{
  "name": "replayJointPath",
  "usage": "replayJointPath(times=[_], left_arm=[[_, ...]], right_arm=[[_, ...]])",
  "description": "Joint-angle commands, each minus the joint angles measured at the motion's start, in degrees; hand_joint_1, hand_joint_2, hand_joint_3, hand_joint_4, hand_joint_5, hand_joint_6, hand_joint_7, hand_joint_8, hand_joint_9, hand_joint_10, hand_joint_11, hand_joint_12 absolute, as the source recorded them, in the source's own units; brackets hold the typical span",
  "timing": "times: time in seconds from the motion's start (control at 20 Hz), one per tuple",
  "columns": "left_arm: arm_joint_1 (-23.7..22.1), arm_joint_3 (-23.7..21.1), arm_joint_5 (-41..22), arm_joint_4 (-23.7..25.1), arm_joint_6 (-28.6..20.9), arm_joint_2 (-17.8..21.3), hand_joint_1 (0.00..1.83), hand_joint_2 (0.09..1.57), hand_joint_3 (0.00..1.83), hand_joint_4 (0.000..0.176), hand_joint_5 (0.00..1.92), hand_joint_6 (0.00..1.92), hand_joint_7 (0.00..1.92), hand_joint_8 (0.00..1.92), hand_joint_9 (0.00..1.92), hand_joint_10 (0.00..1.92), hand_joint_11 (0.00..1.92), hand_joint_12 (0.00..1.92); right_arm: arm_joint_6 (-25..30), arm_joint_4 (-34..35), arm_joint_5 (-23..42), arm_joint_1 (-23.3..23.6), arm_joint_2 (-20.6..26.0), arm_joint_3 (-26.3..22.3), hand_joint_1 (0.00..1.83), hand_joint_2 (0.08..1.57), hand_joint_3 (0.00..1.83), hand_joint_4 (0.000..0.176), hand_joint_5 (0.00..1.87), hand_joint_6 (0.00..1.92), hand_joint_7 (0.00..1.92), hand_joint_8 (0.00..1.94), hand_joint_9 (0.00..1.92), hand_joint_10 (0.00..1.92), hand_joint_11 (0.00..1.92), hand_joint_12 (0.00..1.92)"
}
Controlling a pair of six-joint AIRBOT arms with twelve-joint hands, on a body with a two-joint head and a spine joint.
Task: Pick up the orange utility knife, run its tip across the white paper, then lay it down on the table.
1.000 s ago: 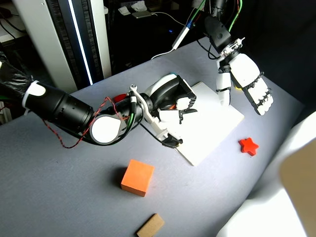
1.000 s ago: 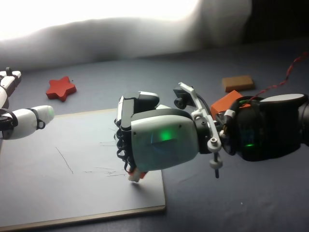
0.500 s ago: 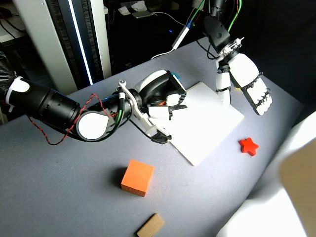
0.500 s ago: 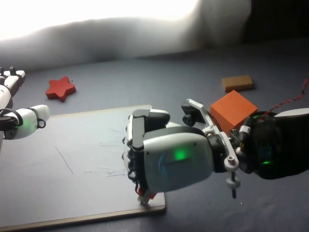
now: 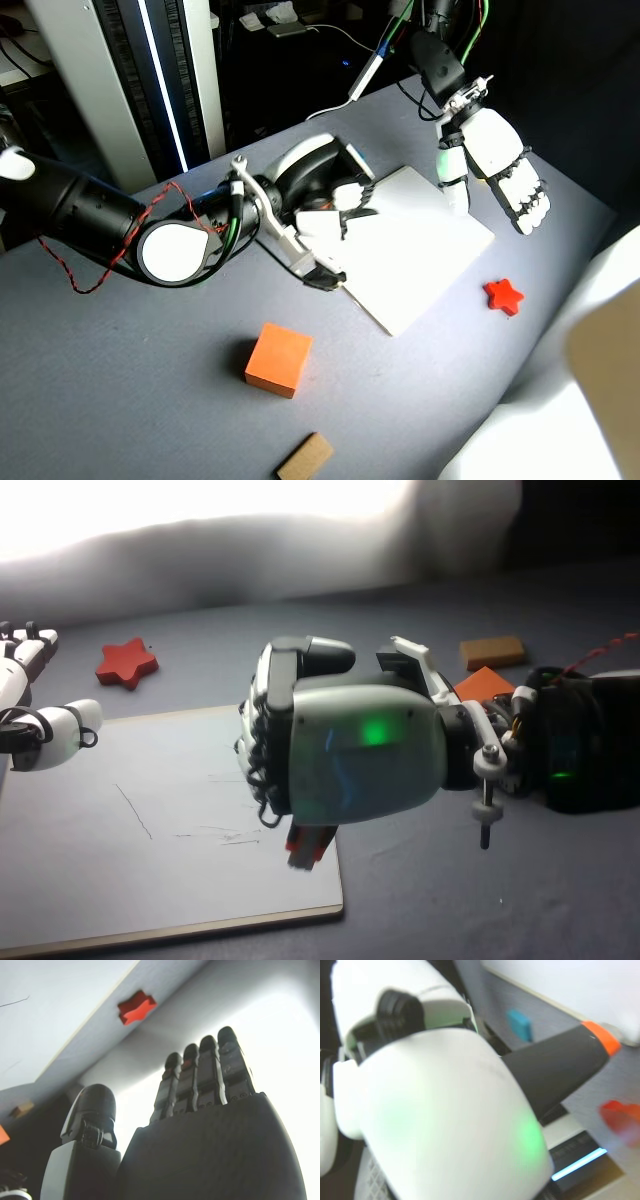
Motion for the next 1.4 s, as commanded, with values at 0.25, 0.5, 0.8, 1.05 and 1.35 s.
replayJointPath(times=[0.25,0.5,0.8,1.05,1.35], left_arm=[[-1.45,-2.33,-3.6,3.74,0.92,0.17,0.0,1.39,0.04,0.0,0.0,0.0,0.0,0.0,0.0,0.0,0.0,0.0],[-2.83,-6.57,-3.37,4.69,2.06,0.18,0.0,1.39,0.04,0.0,0.0,0.0,0.0,0.0,0.0,0.0,0.0,0.0],[-6.55,-11.48,-0.07,4.68,6.32,0.18,0.0,1.38,0.03,0.0,0.0,0.0,0.0,0.0,0.0,0.0,0.0,0.0],[-6.76,-14.73,-2.05,4.68,7.03,0.17,0.0,1.38,0.03,0.0,0.0,0.0,0.0,0.0,0.0,0.0,0.0,0.0],[-7.25,-15.64,-3.67,4.9,7.98,0.17,0.0,1.36,0.01,0.0,0.0,0.0,0.0,0.0,0.0,0.0,0.0,0.0]], right_arm=[[5.79,22.27,-13.38,0.44,8.29,-13.18,1.44,1.18,0.19,0.176,1.38,1.92,1.53,1.94,1.62,1.92,1.67,1.92],[14.34,37.43,-28.86,-0.07,16.06,-22.19,1.44,1.19,0.2,0.176,1.39,1.92,1.55,1.94,1.64,1.92,1.69,1.92],[14.3,50.8,-33.13,-4.58,18.83,-22.18,1.47,1.18,0.19,0.176,1.33,1.92,1.5,1.94,1.6,1.92,1.66,1.92],[12.27,52.54,-28.75,-7.75,16.95,-18.25,1.54,1.13,0.2,0.176,1.27,1.92,1.43,1.94,1.52,1.92,1.58,1.92],[11.24,52.55,-28.22,-8.24,15.42,-16.34,1.09,1.01,0.7,0.0,0.71,1.84,1.13,1.94,1.22,1.92,1.21,1.92]])
